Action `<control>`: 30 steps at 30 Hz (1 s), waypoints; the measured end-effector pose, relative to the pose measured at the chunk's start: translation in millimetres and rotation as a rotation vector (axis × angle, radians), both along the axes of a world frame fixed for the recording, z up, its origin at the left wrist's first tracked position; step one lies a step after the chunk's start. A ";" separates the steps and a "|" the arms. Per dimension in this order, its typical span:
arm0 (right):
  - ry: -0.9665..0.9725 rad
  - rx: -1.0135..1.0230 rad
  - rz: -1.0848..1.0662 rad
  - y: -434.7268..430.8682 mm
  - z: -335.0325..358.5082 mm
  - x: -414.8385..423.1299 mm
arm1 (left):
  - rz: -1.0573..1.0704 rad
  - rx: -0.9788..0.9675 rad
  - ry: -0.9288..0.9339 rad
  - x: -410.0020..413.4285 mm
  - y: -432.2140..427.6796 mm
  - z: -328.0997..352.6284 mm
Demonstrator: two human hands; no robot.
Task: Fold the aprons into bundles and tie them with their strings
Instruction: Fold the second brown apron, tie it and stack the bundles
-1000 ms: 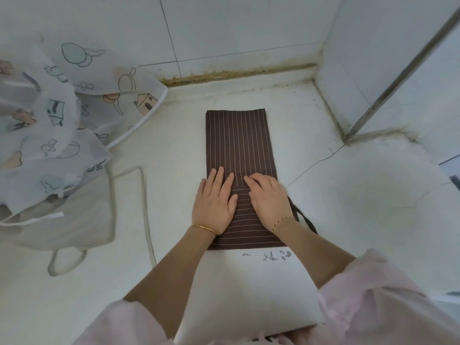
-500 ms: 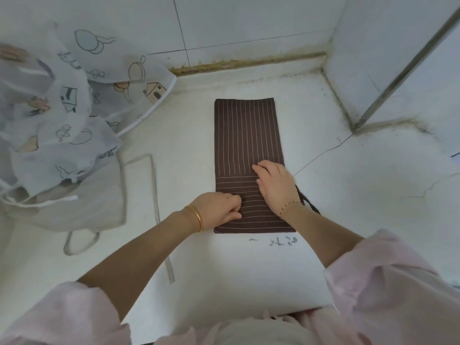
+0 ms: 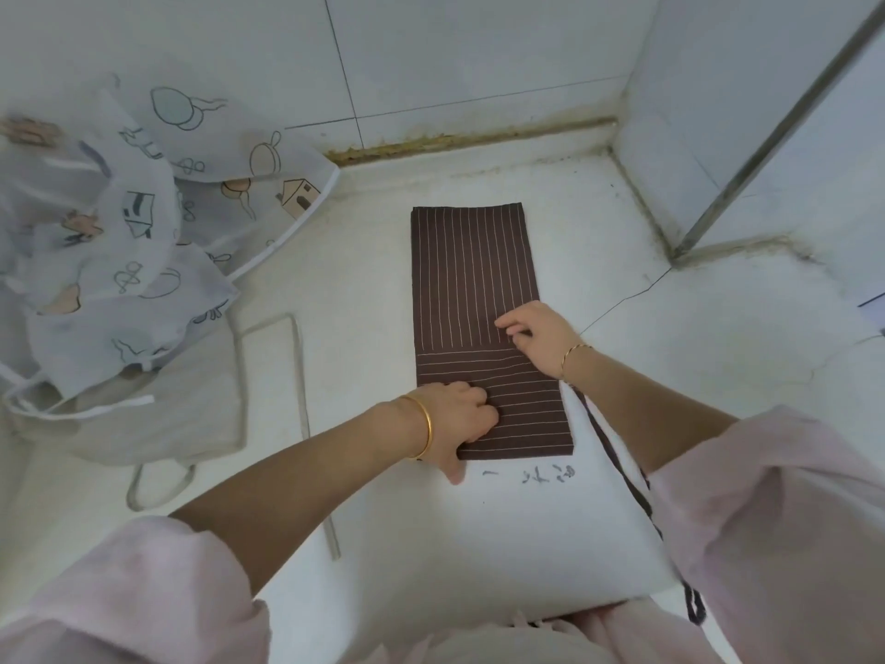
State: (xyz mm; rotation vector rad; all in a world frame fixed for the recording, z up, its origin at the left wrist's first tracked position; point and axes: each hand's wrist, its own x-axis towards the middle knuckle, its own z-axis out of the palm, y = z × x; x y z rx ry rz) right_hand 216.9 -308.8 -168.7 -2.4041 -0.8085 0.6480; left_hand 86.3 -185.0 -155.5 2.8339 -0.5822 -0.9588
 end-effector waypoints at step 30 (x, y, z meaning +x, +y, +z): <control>0.326 0.030 -0.098 -8.1 5.1 3.9 | 1.796 -1.417 -0.062 22.6 66.5 -6.5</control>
